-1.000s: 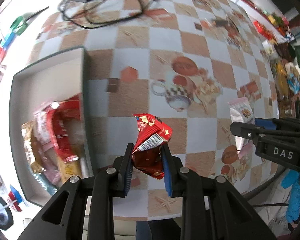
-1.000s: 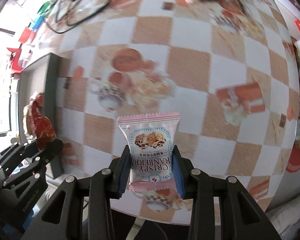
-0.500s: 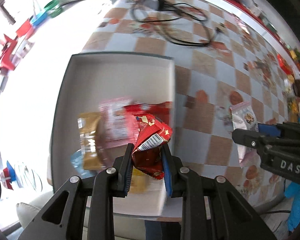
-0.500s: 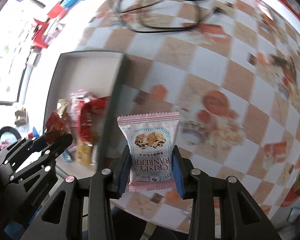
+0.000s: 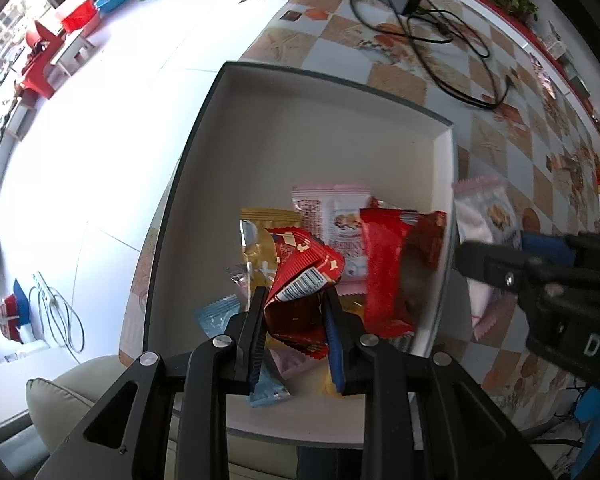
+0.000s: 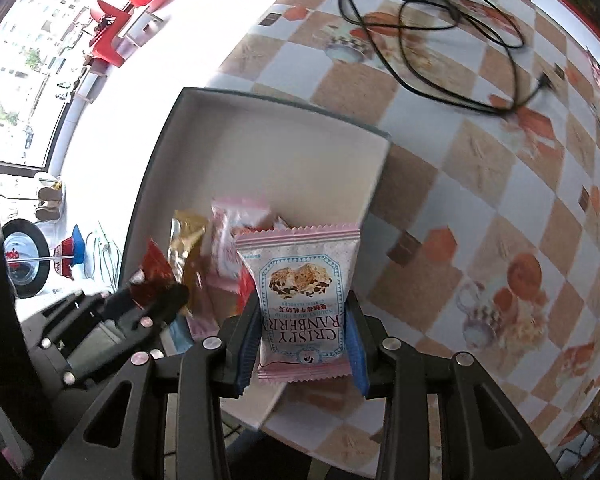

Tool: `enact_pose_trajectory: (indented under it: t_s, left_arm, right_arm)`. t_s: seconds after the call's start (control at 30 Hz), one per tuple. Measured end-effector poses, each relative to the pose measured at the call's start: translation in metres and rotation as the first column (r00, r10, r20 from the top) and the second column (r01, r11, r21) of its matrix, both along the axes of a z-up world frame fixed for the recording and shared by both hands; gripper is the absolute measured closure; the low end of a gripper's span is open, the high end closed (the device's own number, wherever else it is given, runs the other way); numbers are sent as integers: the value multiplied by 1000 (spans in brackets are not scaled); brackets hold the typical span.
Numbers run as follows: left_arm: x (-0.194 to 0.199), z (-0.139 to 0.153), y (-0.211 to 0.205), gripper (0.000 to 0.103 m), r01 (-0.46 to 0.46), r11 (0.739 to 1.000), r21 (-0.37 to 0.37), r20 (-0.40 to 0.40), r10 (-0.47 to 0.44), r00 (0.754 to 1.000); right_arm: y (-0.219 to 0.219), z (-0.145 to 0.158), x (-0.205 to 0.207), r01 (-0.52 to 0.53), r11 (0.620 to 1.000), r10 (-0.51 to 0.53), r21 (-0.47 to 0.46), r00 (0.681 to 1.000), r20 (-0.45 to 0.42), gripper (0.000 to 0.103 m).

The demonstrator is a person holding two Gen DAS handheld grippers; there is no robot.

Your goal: Organize snacks

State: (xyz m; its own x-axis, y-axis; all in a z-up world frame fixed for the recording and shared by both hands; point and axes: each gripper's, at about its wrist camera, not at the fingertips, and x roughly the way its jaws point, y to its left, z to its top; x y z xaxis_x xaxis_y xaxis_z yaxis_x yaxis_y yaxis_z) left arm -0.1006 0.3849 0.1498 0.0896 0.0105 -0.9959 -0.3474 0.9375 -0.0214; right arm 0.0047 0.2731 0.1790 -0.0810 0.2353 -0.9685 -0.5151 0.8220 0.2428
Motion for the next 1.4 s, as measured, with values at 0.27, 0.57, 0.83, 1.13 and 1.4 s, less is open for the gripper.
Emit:
enact_pose_trajectory:
  t_s: [0.27, 0.57, 0.83, 1.13, 1.4]
  left_arm:
    - [7, -10, 3, 69, 10, 1000, -5, -1, -10, 1000]
    - [4, -6, 6, 21, -9, 1000, 2, 30, 9, 1000]
    - [7, -9, -3, 15, 37, 996, 83, -17, -36, 999]
    - [8, -1, -9, 15, 22, 996, 81, -8, -21, 1000]
    - [-4, 0, -8, 15, 37, 993, 108, -35, -34, 999]
  right_arm:
    - [23, -13, 10, 3, 1000, -3, -22, 1000, -16, 63]
    - [28, -18, 11, -8, 999, 7, -38, 1000, -22, 59]
    - [22, -8, 7, -16, 999, 17, -46, 1000, 20, 15]
    - [10, 0, 0, -12, 998, 15, -61, 998, 55, 0]
    - [2, 6, -10, -25, 996, 31, -88, 997, 74, 0]
